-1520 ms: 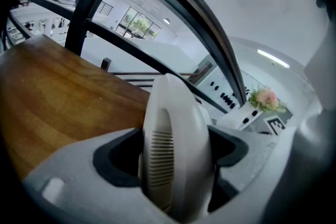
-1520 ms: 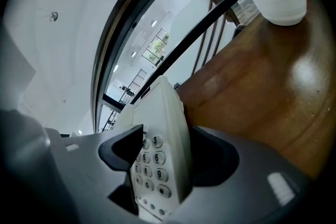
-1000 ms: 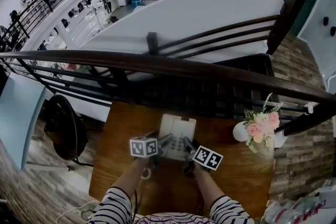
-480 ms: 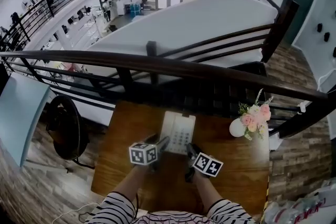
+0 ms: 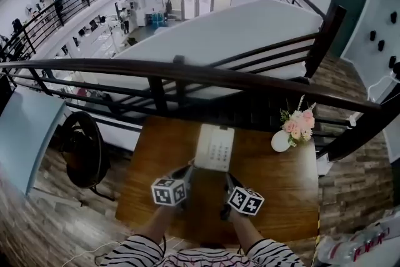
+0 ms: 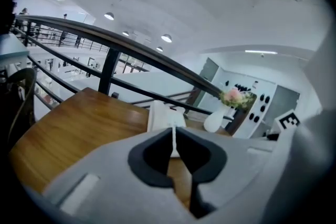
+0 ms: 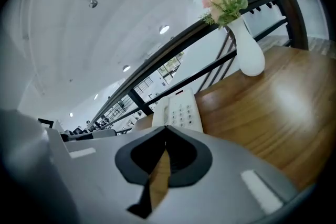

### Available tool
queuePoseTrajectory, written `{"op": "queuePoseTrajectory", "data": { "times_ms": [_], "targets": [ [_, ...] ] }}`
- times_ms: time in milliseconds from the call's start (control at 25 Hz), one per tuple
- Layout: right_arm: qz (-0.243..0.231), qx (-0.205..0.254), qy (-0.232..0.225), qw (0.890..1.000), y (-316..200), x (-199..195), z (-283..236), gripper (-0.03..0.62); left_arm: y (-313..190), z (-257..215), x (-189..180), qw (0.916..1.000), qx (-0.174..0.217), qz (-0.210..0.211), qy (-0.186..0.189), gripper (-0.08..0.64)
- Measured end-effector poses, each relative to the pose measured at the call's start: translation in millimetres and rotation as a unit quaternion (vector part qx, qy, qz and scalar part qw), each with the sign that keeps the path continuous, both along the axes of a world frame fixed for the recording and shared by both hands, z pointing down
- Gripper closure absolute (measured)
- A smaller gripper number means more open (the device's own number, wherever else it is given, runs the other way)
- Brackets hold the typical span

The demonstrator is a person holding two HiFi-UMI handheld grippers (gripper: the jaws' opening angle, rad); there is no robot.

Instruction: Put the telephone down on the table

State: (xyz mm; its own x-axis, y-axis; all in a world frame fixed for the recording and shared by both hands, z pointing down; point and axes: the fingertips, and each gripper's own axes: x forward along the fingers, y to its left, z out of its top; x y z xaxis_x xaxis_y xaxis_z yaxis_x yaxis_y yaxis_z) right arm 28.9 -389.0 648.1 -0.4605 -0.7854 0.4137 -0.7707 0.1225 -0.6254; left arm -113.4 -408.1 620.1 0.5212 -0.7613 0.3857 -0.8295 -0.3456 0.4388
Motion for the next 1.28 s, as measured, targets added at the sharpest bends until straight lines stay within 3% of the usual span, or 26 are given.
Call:
{"op": "queuePoseTrajectory", "data": {
  "times_ms": [80, 720, 1280],
  "targets": [
    [-0.001, 0.005, 0.005, 1.0, 21.5, -4.0, -5.4, 0.592, 24.7, -4.7, -3.4, 1.0, 0.004, 0.001, -0.005, 0.558],
    [-0.023, 0.035, 0.026, 0.999, 195.0, -44.9, -36.8, 0.592, 215.4, -33.5, -48.9, 0.9995, 0.03, 0.004, -0.005, 0.558],
    [-0.055, 0.043, 0.04, 0.997, 312.9, -60.8, -48.6, 0.592, 335.1, -55.6, -55.7, 0.9983, 0.056, 0.009, -0.013, 0.558]
  ]
}}
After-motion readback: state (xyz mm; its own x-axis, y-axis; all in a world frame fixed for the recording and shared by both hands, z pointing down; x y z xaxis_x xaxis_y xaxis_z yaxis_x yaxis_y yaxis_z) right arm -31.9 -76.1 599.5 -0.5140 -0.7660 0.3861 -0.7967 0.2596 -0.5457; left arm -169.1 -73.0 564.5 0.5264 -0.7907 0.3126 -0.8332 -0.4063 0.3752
